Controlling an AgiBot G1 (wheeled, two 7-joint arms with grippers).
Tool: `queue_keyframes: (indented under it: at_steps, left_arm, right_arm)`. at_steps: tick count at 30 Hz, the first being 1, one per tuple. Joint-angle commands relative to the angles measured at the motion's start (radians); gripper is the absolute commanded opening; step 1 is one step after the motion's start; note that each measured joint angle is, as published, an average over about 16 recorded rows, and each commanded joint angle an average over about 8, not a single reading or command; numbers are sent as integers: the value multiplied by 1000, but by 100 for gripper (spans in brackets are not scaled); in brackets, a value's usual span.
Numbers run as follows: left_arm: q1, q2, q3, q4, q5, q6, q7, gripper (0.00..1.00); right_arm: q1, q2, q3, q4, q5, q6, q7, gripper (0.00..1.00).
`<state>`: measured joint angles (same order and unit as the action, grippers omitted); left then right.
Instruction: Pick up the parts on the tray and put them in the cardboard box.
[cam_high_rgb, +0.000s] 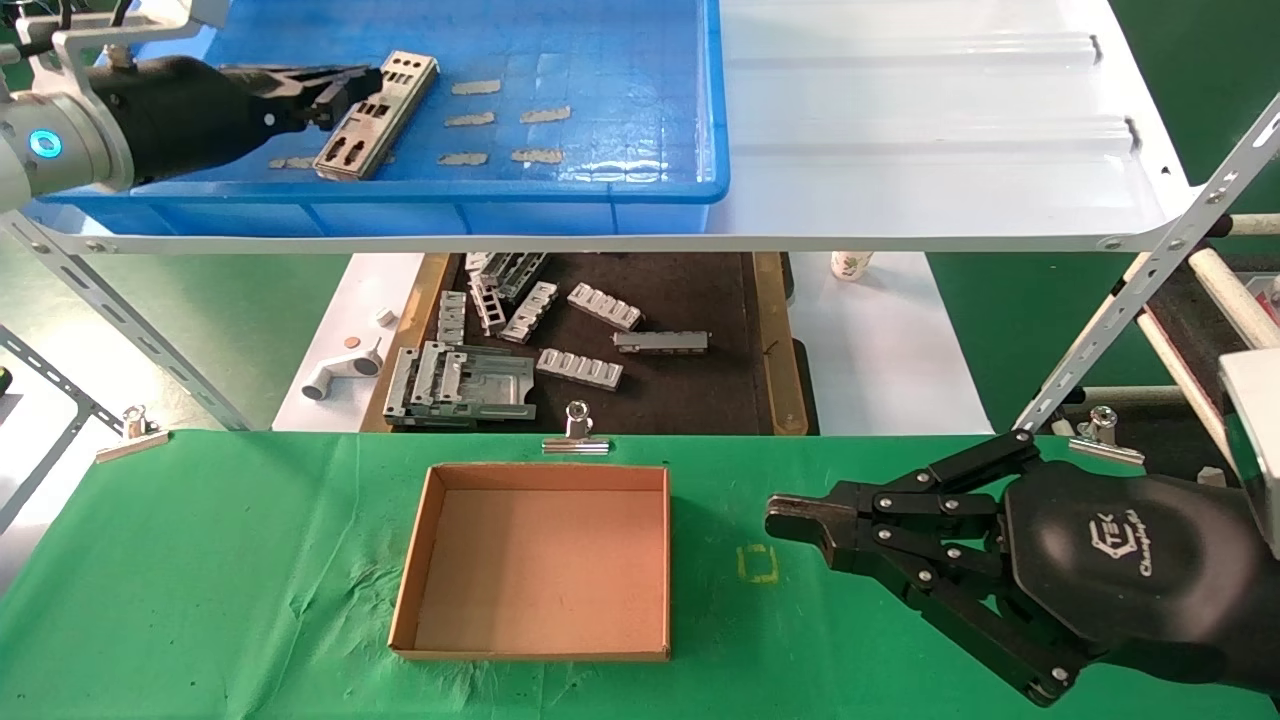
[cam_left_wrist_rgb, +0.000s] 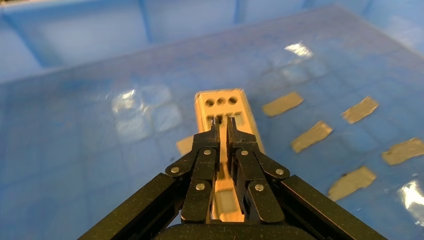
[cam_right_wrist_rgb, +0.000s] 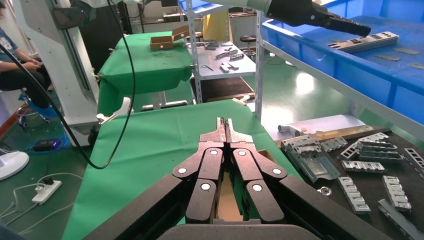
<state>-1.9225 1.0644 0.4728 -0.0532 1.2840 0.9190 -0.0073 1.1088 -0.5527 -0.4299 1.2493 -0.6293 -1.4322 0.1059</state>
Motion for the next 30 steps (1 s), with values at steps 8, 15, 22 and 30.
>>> queue_keyframes:
  at_steps: [8, 15, 22, 30]
  left_arm:
    - [-11, -9, 3, -3, 3, 63, 32, 100]
    - [-22, -2, 17, 18, 22, 72, 29, 100]
    - [-26, 2, 15, 31, 21, 62, 30, 100]
    - [-25, 6, 11, 50, 14, 37, 18, 92]
  right_arm:
    - [0, 0, 0, 0, 0, 0, 0, 0]
    - [0, 0, 0, 0, 0, 0, 0, 0]
    - [0, 0, 0, 0, 0, 0, 0, 0]
    - [0, 0, 0, 0, 0, 0, 0, 0]
